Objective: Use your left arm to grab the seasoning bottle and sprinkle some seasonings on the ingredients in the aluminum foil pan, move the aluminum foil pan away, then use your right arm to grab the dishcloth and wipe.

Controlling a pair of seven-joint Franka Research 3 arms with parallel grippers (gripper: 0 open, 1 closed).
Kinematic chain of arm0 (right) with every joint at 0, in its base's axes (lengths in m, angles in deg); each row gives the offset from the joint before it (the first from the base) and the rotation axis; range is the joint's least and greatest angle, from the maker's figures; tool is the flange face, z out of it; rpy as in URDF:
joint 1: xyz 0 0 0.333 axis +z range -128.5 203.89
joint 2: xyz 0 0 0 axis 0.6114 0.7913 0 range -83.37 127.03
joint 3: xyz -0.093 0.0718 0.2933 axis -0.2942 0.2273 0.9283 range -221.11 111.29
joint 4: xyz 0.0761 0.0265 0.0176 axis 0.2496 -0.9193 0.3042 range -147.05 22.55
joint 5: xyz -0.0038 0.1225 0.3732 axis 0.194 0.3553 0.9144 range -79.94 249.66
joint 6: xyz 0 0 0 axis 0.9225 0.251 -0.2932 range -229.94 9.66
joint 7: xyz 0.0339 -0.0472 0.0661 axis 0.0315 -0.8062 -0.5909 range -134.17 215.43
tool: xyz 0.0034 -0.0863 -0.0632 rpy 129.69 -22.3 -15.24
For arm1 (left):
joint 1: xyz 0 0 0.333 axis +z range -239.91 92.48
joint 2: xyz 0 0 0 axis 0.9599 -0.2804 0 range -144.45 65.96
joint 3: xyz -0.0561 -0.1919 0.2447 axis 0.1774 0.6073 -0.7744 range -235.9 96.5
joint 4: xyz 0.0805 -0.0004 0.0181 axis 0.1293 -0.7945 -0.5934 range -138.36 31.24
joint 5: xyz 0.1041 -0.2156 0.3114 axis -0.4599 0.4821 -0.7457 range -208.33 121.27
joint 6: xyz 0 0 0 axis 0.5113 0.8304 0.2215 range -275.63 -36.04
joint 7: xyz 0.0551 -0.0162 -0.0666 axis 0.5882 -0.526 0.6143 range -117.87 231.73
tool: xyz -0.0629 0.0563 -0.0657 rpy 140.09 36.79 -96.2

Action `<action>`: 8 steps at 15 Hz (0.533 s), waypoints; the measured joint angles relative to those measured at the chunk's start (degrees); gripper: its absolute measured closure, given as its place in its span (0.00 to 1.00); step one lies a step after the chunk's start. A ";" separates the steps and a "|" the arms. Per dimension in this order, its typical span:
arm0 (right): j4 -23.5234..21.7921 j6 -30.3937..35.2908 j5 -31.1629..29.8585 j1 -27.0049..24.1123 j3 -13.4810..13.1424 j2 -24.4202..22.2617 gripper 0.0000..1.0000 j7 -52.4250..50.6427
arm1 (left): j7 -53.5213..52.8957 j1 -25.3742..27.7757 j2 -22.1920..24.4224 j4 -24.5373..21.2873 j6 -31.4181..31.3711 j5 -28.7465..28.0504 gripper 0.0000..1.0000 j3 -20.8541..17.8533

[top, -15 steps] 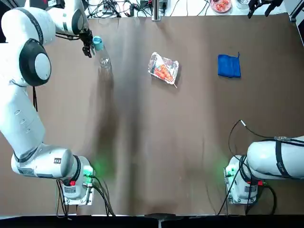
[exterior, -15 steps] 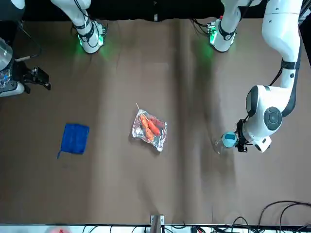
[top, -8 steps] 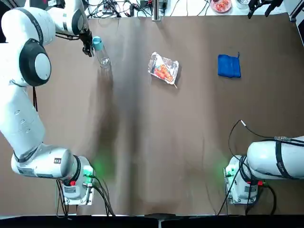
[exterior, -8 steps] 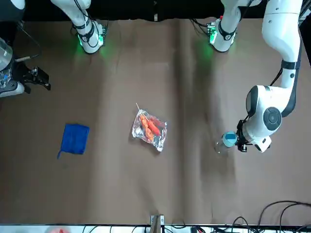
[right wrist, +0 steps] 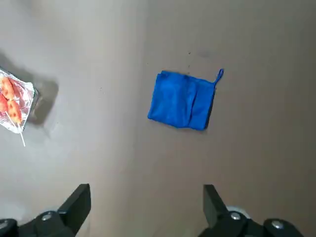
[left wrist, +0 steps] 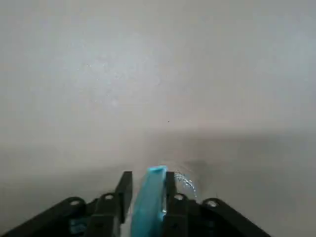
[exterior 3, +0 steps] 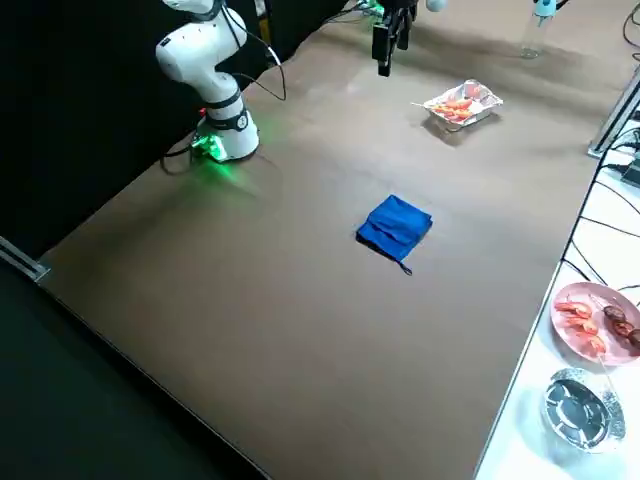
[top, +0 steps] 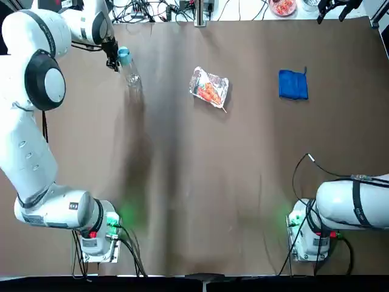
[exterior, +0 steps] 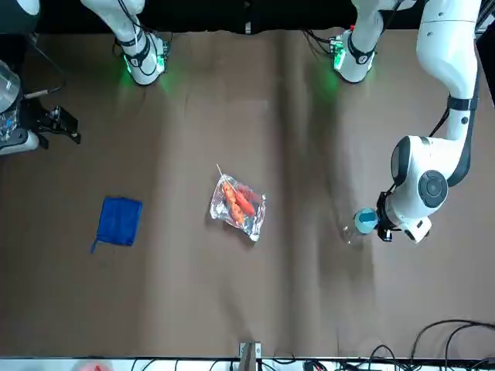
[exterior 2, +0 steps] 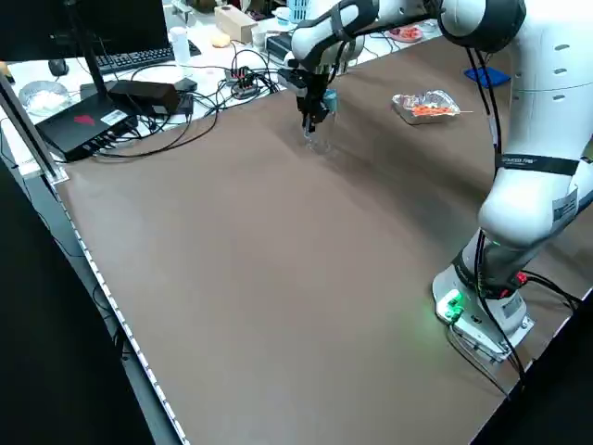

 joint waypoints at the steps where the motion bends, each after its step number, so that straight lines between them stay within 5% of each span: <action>1: -0.01 0.00 0.00 0.00 0.00 0.00 0.00 0.00 | 0.00 0.00 0.01 0.03 0.00 0.00 0.72 0.00; 8: -0.02 0.00 0.00 0.01 0.01 0.00 0.00 0.02 | 0.03 -0.05 0.09 0.46 -0.03 0.00 0.77 0.13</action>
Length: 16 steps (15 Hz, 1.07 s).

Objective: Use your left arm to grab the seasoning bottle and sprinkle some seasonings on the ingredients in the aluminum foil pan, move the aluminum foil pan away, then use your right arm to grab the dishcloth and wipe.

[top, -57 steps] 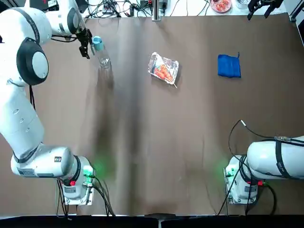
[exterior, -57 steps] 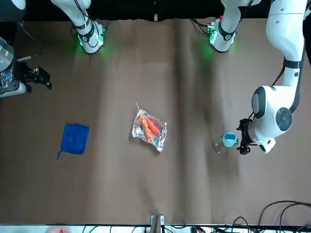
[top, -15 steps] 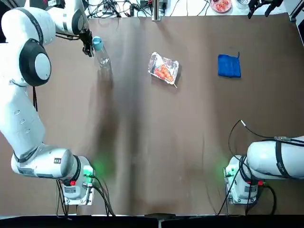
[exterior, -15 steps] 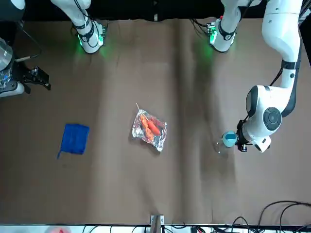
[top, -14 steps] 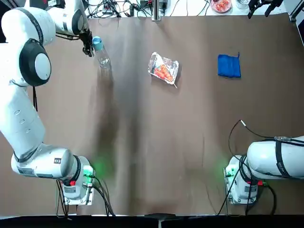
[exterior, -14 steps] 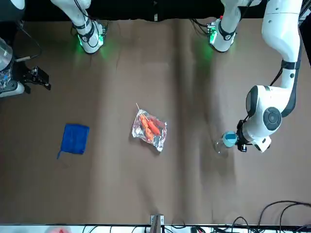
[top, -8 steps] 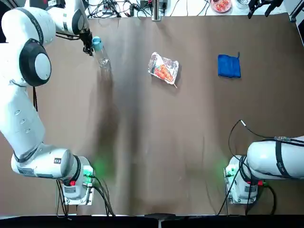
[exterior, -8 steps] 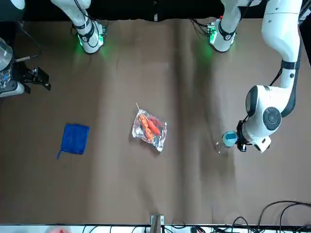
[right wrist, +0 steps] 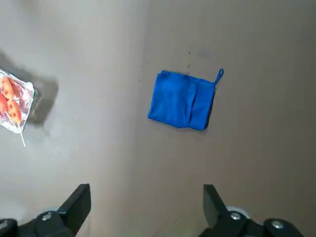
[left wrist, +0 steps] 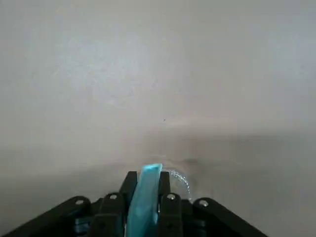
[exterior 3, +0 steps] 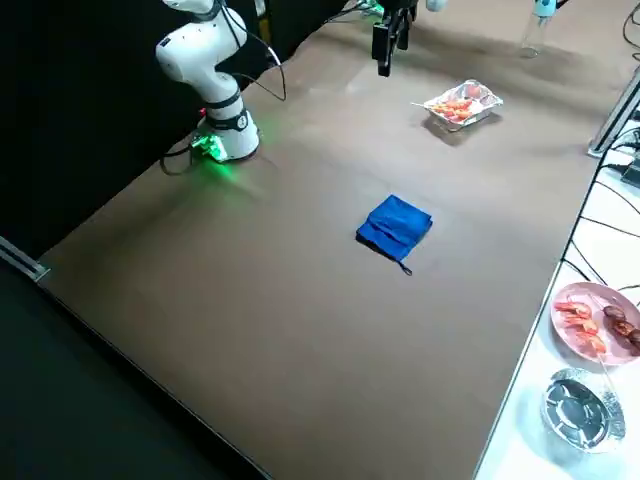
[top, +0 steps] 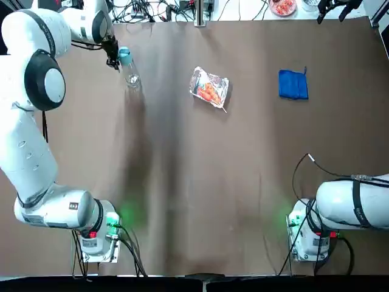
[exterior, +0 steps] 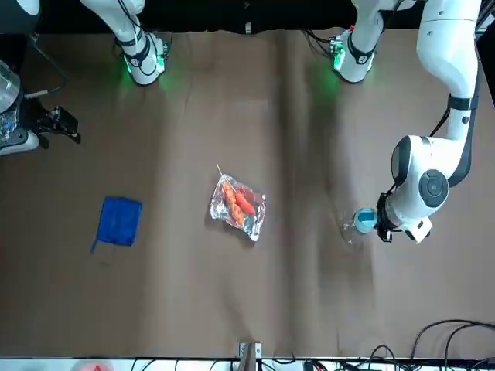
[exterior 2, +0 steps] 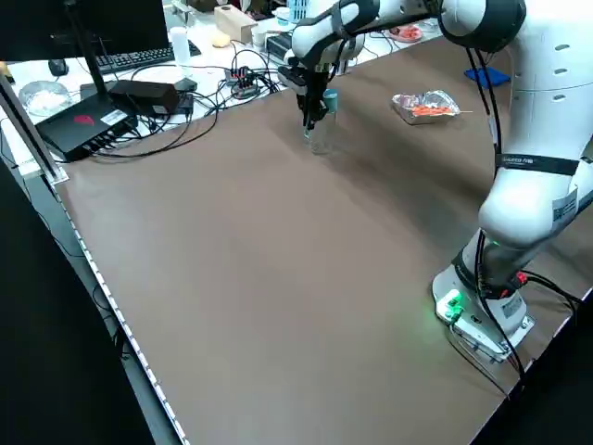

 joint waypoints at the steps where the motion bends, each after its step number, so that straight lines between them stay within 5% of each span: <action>1: 0.00 0.00 0.00 0.01 0.01 0.00 0.00 0.00 | 0.00 -0.09 0.01 0.14 0.00 0.00 0.77 0.05; 5: -0.01 0.00 0.00 0.01 0.02 0.00 0.00 0.00 | 0.00 -0.59 0.63 1.47 1.18 0.00 0.77 0.38; 10: -0.03 0.05 0.00 0.01 0.02 0.00 0.00 0.00 | 1.17 -1.48 2.51 7.00 12.51 -0.01 0.77 2.37; 16: -0.05 0.24 0.07 0.03 0.06 0.00 0.00 -0.01 | 7.86 -9.31 3.32 12.73 19.21 -3.73 0.77 2.00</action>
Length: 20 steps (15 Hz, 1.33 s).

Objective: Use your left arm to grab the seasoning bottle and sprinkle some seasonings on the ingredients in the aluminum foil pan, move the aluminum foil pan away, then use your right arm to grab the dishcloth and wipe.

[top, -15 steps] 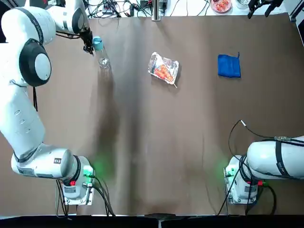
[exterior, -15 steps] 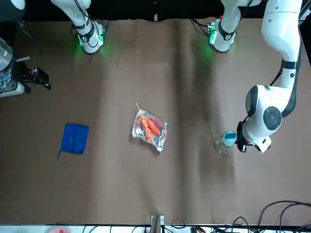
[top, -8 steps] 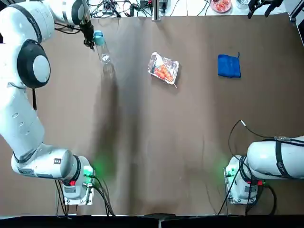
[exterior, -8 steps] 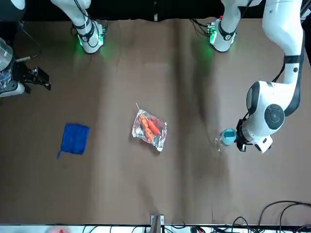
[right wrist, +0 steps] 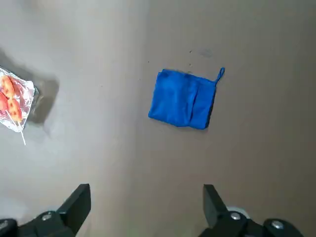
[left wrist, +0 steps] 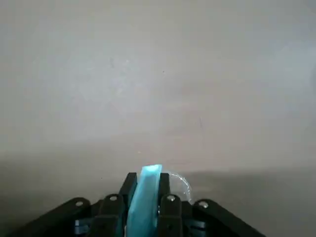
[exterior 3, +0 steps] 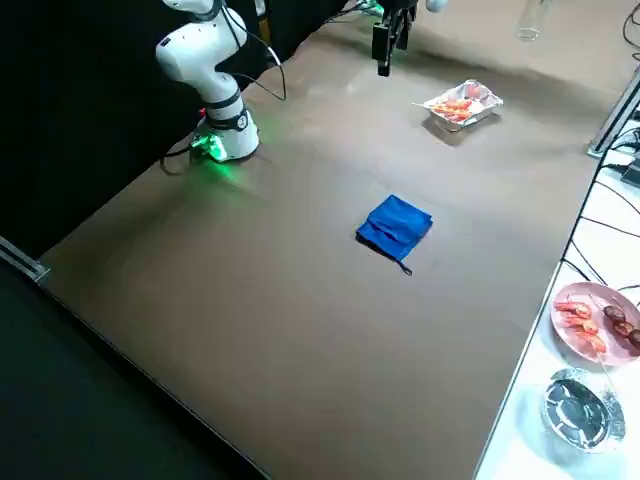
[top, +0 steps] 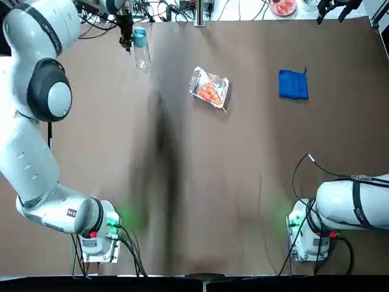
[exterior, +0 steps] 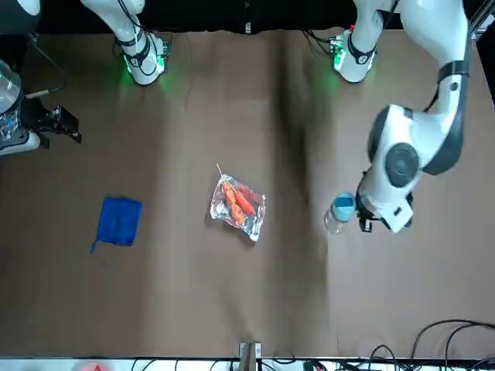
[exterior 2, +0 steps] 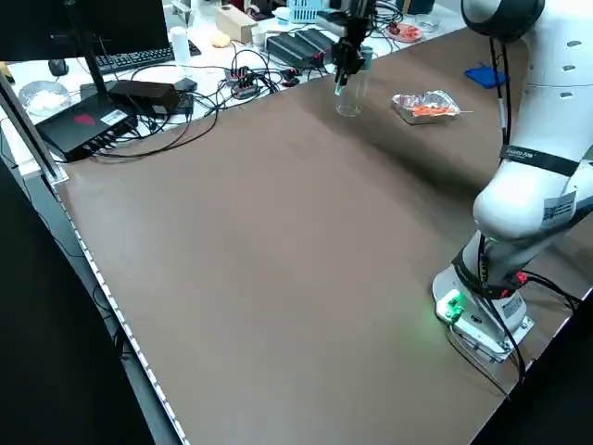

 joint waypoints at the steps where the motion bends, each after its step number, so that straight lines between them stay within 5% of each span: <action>1: 0.02 0.00 0.00 0.00 0.00 0.00 0.00 0.00 | 3.99 -3.25 -0.14 0.98 1.08 -2.95 0.77 -0.14; 4: 0.02 0.00 0.00 -0.01 -0.02 0.00 0.00 0.00 | 7.72 -8.59 -0.71 2.49 1.68 -4.60 0.77 -1.98; 11: -0.69 -1.83 0.01 -0.19 -0.28 0.01 0.00 -0.11 | 15.31 -28.76 -6.35 6.88 1.86 -4.68 0.77 -16.81; 20: -3.27 -5.85 0.00 -0.58 -0.34 0.10 0.00 -0.11 | 18.30 -42.79 -15.24 13.19 1.73 -4.69 0.77 -25.70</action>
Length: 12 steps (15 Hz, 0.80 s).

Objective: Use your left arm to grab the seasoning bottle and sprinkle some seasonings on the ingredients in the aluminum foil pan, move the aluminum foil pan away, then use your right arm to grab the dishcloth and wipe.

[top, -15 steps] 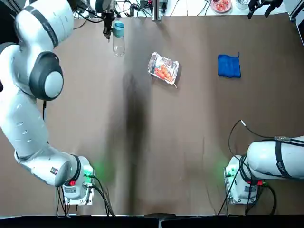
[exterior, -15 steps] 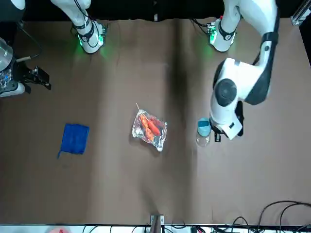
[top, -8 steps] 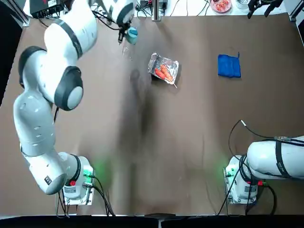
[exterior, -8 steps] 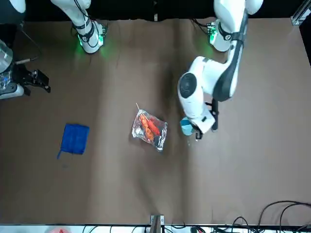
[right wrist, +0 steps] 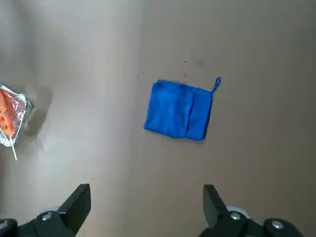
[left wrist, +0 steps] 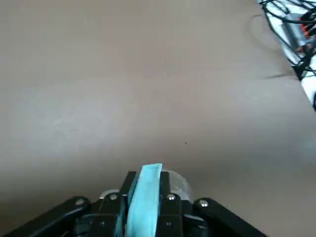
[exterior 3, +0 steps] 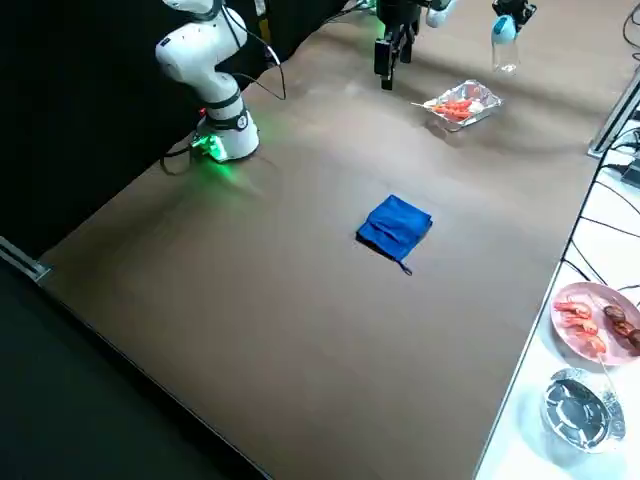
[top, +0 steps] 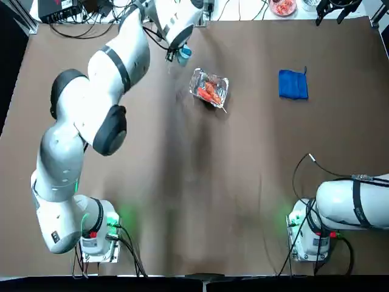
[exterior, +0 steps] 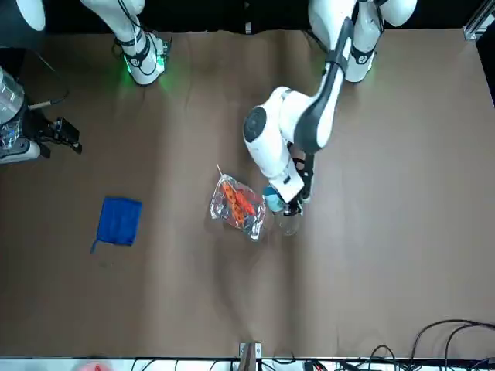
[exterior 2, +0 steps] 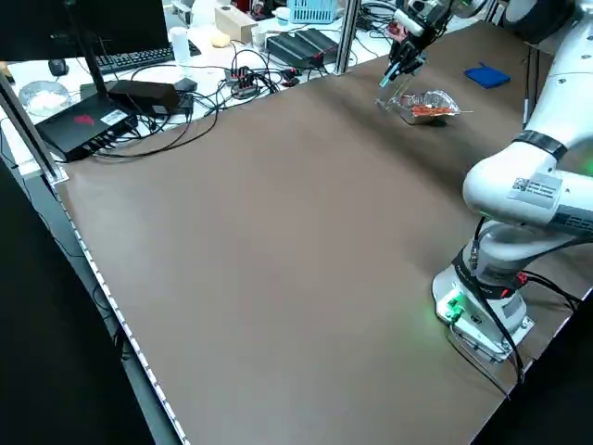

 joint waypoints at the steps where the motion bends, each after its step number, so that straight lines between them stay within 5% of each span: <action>1: 0.00 0.00 -0.04 -0.04 -0.03 0.03 0.00 -0.03 | 0.00 -1.67 -0.62 0.64 0.00 0.00 0.77 -1.44; 5: -0.20 0.01 -0.20 -0.08 -0.06 0.23 0.00 -0.60 | 0.01 -8.89 -4.41 2.76 0.02 0.00 0.77 -9.51; 12: -0.50 -2.15 -0.22 -0.38 -0.20 3.23 0.00 -0.83 | 0.03 -13.50 -10.55 3.79 0.11 -0.02 0.77 -17.86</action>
